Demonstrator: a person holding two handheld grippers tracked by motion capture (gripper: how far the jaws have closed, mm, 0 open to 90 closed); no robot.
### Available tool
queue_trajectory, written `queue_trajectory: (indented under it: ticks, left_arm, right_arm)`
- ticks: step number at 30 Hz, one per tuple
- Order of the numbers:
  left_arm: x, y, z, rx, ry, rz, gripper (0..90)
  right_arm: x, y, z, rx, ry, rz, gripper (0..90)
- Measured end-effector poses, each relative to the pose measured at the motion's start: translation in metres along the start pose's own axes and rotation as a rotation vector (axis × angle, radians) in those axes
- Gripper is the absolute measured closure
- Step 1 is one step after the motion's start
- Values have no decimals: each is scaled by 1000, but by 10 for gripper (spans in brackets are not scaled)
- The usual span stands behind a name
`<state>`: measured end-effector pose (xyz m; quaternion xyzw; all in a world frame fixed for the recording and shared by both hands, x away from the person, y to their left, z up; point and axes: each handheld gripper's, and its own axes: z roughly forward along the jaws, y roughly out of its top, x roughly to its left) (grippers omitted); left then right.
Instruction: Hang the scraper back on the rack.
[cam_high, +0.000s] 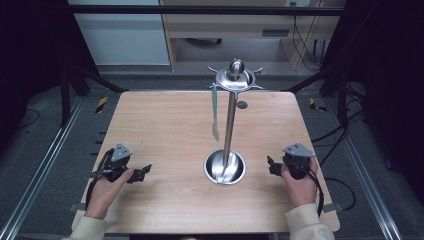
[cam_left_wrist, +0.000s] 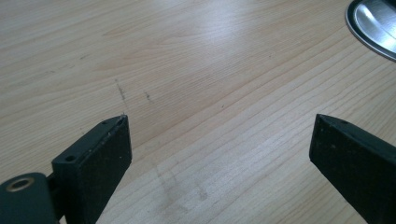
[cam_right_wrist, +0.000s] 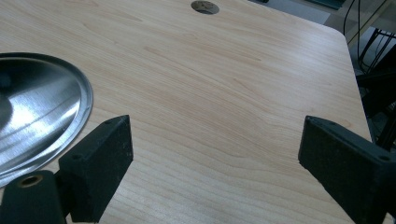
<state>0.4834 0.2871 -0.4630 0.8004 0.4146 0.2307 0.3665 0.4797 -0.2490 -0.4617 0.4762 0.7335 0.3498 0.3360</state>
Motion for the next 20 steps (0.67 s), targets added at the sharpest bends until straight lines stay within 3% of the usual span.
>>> queue_trajectory:
  ticks: [15, 20]
  left_arm:
    - [23, -15, -9, -71, 69, -50, 68]
    - [23, -19, -14, -78, 80, -53, 68]
  right_arm:
    - [4, -1, 4, 22, 6, -22, 102]
    - [5, -1, 4, 24, 6, -13, 101]
